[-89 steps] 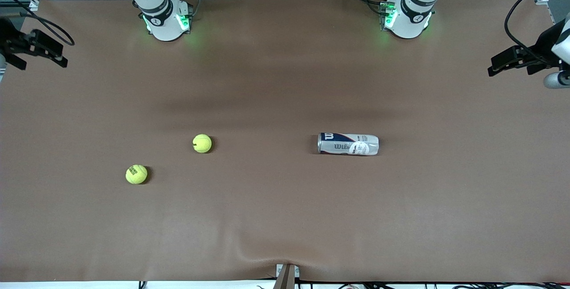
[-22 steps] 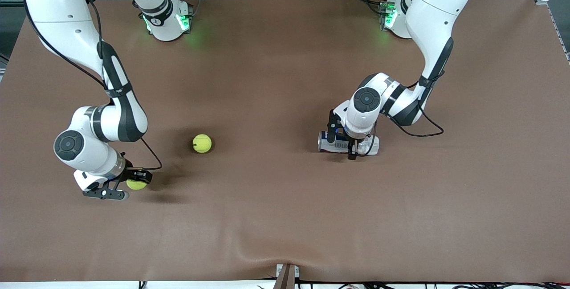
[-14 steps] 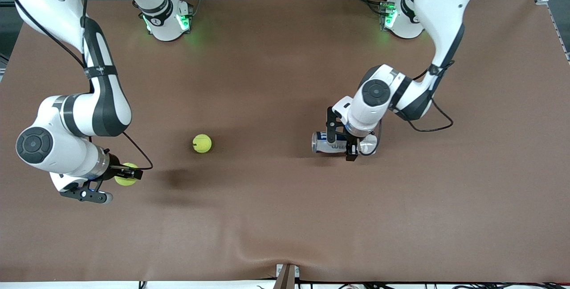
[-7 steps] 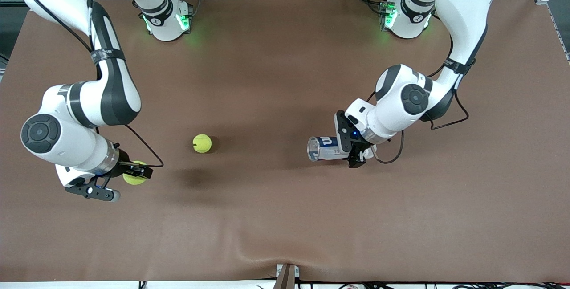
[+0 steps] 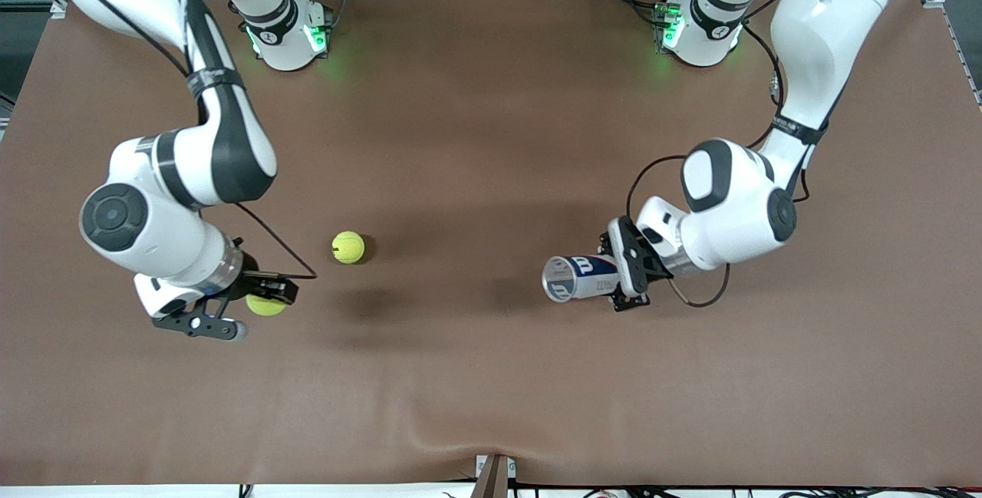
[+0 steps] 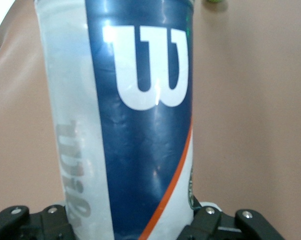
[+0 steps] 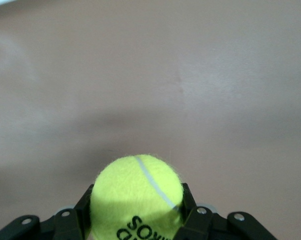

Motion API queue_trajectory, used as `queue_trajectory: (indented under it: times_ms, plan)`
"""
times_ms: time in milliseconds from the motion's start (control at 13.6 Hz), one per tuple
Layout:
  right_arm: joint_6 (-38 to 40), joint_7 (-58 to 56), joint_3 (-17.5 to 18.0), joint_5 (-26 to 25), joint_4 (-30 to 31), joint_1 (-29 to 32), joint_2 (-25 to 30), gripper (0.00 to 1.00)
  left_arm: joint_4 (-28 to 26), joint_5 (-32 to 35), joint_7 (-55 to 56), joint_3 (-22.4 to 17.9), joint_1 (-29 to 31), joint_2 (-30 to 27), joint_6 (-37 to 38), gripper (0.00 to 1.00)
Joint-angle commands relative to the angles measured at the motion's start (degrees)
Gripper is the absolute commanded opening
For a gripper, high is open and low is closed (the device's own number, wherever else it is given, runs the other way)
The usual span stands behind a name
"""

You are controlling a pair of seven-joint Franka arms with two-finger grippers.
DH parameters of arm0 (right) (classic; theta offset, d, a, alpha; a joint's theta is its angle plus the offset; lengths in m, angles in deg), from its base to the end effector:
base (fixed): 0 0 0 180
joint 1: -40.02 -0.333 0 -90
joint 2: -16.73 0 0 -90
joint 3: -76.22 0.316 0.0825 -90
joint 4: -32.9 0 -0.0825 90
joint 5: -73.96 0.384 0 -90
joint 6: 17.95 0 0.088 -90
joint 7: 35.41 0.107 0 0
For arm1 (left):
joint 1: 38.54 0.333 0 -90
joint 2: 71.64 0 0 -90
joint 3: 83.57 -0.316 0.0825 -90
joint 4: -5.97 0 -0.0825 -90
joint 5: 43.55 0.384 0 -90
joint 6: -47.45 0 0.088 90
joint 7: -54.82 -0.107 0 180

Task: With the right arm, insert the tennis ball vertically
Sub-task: 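Lift the ball with the right gripper while the left gripper raises the can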

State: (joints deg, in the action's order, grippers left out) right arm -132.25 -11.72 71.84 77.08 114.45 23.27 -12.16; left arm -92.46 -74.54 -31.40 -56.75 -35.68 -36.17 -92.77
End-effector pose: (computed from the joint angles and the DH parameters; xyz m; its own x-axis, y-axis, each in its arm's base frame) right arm 0.6891 0.1645 0.4130 0.9767 -0.2068 0.0573 -0.2047 -0.9780 -0.0406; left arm 0.6431 -0.2445 0.2774 0.1408 -0.7897 0.5971 -0.9898 -0.1262 0.0665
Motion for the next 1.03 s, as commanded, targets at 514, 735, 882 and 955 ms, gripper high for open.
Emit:
queue_trajectory:
  times_ms: [514,735,882,955]
  plan:
    - [2.24,25.34,-0.46,-0.13,-6.32,-10.93,0.42,0.00,4.48,-41.90,-39.67,2.80,-0.92,7.94,8.10,0.70]
    - [3.47,29.65,-0.37,0.22,-7.10,-11.73,0.42,0.00,3.86,-50.82,-49.71,2.80,-2.25,11.53,10.83,0.70]
    - [4.95,30.88,-0.11,0.31,-8.51,-12.17,0.50,0.00,4.21,-58.26,-59.71,2.89,-3.64,15.67,13.47,0.69]
    - [6.18,32.54,-0.11,0.31,-9.73,-12.87,0.50,0.00,3.95,-63.88,-64.72,2.80,-5.48,16.12,13.57,0.69]
